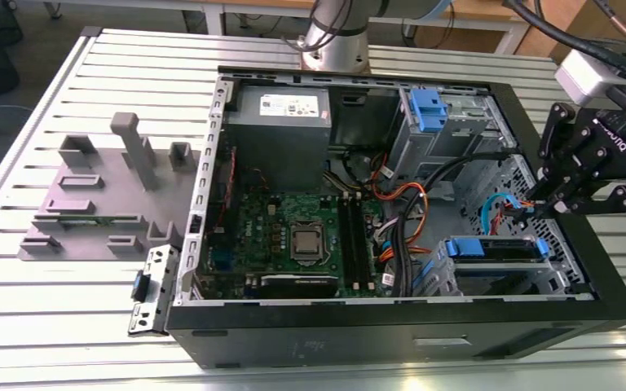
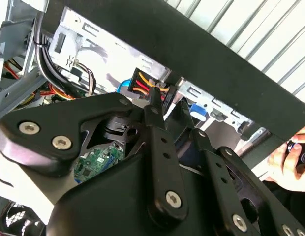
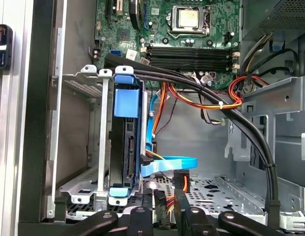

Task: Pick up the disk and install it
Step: 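Insert the first disk wire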

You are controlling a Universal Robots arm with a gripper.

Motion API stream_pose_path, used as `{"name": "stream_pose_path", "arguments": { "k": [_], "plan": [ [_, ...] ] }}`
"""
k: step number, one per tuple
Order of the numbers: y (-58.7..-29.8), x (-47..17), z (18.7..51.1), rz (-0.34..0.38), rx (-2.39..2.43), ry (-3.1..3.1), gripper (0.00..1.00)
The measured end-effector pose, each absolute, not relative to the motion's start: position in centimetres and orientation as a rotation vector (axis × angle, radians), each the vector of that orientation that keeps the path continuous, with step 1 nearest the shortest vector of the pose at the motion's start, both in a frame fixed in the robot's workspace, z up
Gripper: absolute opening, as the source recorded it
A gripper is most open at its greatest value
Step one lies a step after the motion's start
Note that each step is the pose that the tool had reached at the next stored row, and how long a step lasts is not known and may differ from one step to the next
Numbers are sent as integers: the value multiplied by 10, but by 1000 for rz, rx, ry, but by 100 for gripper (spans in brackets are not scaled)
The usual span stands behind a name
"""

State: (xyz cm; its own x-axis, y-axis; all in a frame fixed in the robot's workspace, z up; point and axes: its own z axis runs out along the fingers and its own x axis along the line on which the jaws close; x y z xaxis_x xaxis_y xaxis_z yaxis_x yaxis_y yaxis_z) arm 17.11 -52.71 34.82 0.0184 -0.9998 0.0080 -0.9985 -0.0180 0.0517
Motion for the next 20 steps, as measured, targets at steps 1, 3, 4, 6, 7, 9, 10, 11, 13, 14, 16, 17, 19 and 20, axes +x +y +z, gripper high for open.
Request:
{"name": "stream_pose_path", "arguments": {
  "k": [1,3,4,6,7,9,10,11,13,14,16,17,19,20],
  "plan": [
    [-527,171,348,-47,2211,-2171,31],
    [-527,171,348,-38,2206,-2167,24],
    [-527,171,348,-28,2202,-2163,24],
    [-527,171,348,-1,2189,-2151,17],
    [-527,171,348,12,2182,-2145,17],
    [-527,171,348,33,2171,-2136,17],
    [-527,171,349,40,2168,-2132,17],
    [-527,169,349,43,2166,-2131,17],
    [-527,165,349,44,2166,-2131,17],
    [-527,163,349,45,2166,-2131,17],
    [-527,158,349,45,2167,-2132,17],
    [-527,158,349,46,2167,-2132,17],
    [-529,158,349,44,2168,-2133,17],
    [-531,157,348,40,2170,-2134,17]
  ]
}}
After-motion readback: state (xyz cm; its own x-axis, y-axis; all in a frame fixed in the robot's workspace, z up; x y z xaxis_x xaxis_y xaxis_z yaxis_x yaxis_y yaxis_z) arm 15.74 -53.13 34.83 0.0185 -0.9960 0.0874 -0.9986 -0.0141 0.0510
